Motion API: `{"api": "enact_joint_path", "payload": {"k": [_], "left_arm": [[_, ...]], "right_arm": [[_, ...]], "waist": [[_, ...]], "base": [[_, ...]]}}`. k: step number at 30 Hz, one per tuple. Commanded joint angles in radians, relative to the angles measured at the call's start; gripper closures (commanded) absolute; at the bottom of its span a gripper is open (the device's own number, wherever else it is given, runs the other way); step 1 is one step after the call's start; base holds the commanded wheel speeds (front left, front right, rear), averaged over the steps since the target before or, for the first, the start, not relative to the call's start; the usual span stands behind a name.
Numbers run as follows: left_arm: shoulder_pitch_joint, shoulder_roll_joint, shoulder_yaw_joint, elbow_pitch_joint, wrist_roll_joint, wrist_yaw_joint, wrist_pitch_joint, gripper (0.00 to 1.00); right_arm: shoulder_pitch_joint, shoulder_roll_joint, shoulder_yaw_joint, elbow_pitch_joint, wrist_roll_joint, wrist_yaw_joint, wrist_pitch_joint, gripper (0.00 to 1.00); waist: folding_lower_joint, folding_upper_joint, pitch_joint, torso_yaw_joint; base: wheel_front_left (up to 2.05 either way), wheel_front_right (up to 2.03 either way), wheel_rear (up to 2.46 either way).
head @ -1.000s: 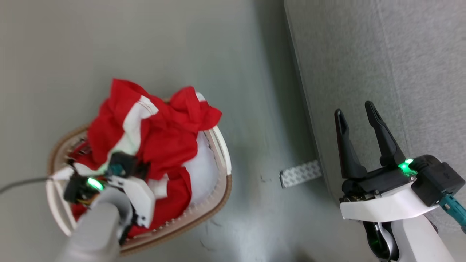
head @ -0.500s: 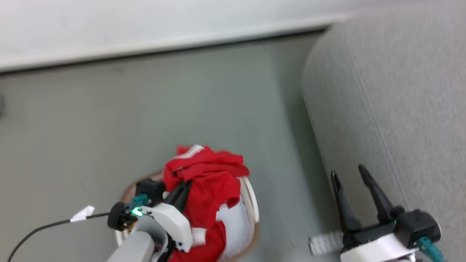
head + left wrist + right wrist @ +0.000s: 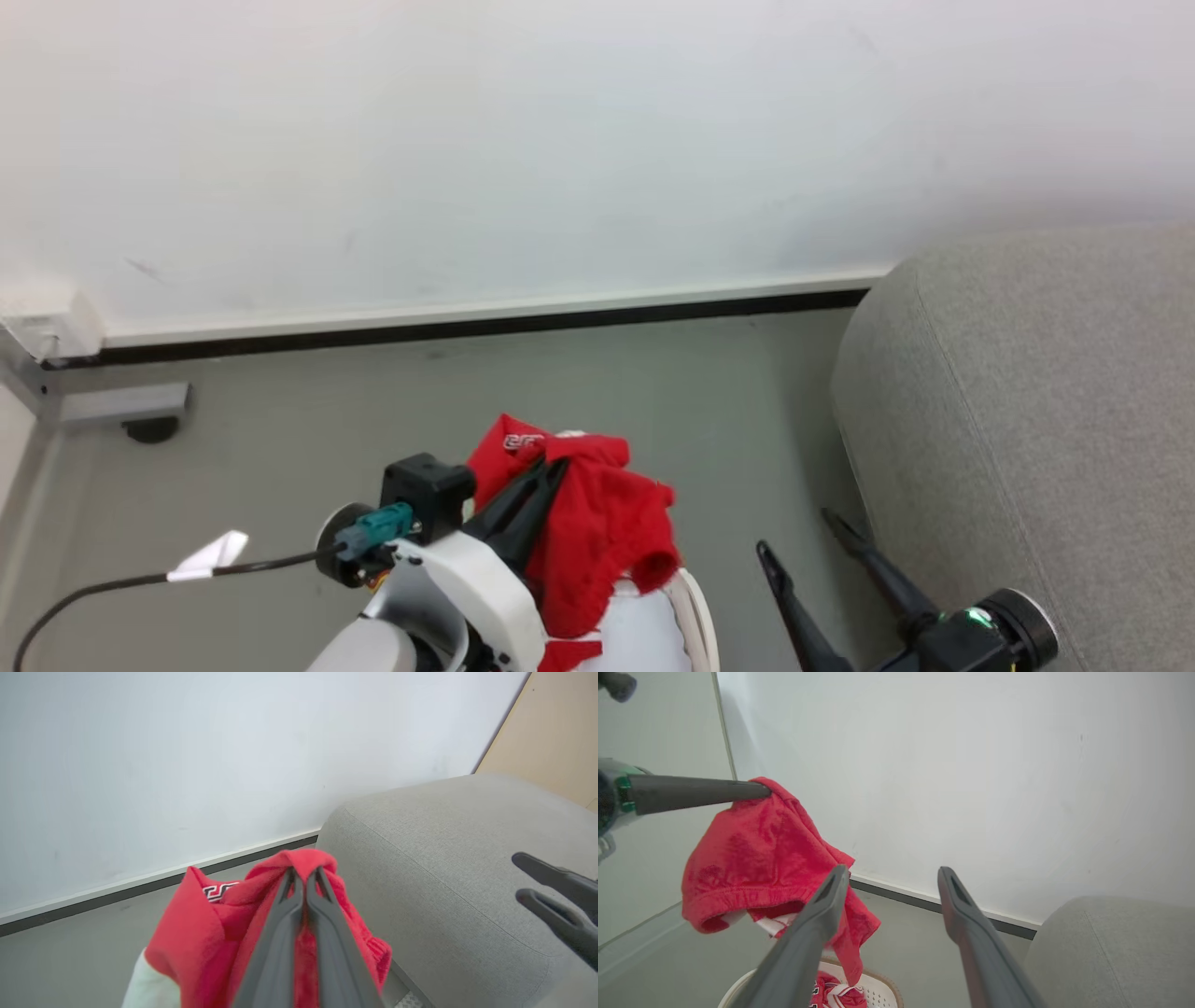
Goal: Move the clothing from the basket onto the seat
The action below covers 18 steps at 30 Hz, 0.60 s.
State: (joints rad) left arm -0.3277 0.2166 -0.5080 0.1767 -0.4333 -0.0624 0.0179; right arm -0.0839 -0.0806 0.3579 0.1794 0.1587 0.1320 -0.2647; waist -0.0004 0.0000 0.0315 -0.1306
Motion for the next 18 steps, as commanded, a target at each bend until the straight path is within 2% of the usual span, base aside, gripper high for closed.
{"api": "enact_joint_path", "payload": {"k": [1,5,11,15,18], "left_arm": [[0.023,0.016,-0.004,-0.046,0.003,0.006,0.024,1.00],[0.043,0.047,-0.013,-0.149,0.010,0.017,0.080,1.00],[0.058,0.055,-0.036,-0.224,0.010,0.022,0.124,1.00],[0.060,0.052,-0.057,-0.246,0.014,0.016,0.137,1.00],[0.060,0.047,-0.071,-0.257,0.013,0.014,0.145,1.00]], "right_arm": [[-0.022,-0.032,0.035,-0.012,0.008,-0.002,0.000,0.00],[-0.081,-0.109,0.137,-0.034,0.017,-0.002,0.000,0.00],[-0.211,-0.227,0.328,-0.014,0.106,-0.002,0.000,0.00],[-0.303,-0.271,0.452,0.025,0.178,-0.002,0.000,0.00],[-0.368,-0.280,0.538,0.066,0.241,-0.002,0.001,0.00]], "waist": [[0.0004,0.0000,-0.023,0.013],[0.0004,0.0000,-0.033,0.013],[0.0004,0.0000,-0.045,0.017],[0.0004,0.0000,-0.052,0.027],[0.0004,0.0000,-0.057,0.033]], "base": [[0.00,0.00,0.00],[0.00,0.00,0.00],[0.00,0.00,0.00],[0.00,0.00,0.00],[0.00,0.00,0.00]]}}
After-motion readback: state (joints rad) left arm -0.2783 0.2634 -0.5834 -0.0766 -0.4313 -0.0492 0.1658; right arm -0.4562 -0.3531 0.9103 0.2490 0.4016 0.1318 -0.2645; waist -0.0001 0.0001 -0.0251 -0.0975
